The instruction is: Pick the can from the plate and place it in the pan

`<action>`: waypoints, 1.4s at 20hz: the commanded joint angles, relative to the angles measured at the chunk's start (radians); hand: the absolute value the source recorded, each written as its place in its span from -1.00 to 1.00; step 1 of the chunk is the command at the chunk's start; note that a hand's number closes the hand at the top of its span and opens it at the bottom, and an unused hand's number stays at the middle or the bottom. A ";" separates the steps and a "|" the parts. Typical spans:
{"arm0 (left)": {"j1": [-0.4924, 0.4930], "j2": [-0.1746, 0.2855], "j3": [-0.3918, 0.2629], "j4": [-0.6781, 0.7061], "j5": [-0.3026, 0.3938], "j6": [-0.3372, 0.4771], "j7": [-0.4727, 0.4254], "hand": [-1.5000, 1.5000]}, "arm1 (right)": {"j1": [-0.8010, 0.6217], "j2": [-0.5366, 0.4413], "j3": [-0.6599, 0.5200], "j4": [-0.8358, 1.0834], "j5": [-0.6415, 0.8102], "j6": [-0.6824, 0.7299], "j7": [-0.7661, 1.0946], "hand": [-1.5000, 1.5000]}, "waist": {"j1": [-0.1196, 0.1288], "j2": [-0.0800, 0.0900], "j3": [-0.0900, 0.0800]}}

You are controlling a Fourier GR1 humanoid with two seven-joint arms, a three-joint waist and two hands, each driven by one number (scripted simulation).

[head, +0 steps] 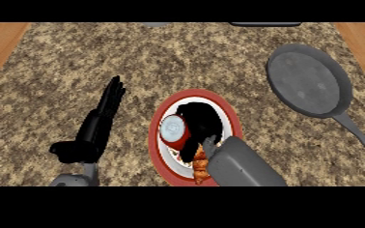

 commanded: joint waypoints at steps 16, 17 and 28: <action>0.061 -0.027 0.003 -0.058 -0.001 -0.013 0.017 0.00 | 0.147 -0.167 -0.010 -0.372 0.358 -0.133 0.040 1.00 | -0.014 0.004 0.000; 0.014 -0.029 0.005 -0.013 -0.034 0.002 0.004 0.00 | 0.157 -0.132 0.023 -0.404 0.410 -0.119 0.109 1.00 | -0.014 0.005 0.000; 0.025 -0.031 0.019 0.049 -0.024 -0.026 -0.051 0.00 | 0.178 -0.167 -0.173 -0.671 0.462 -0.201 0.121 1.00 | -0.007 0.009 0.000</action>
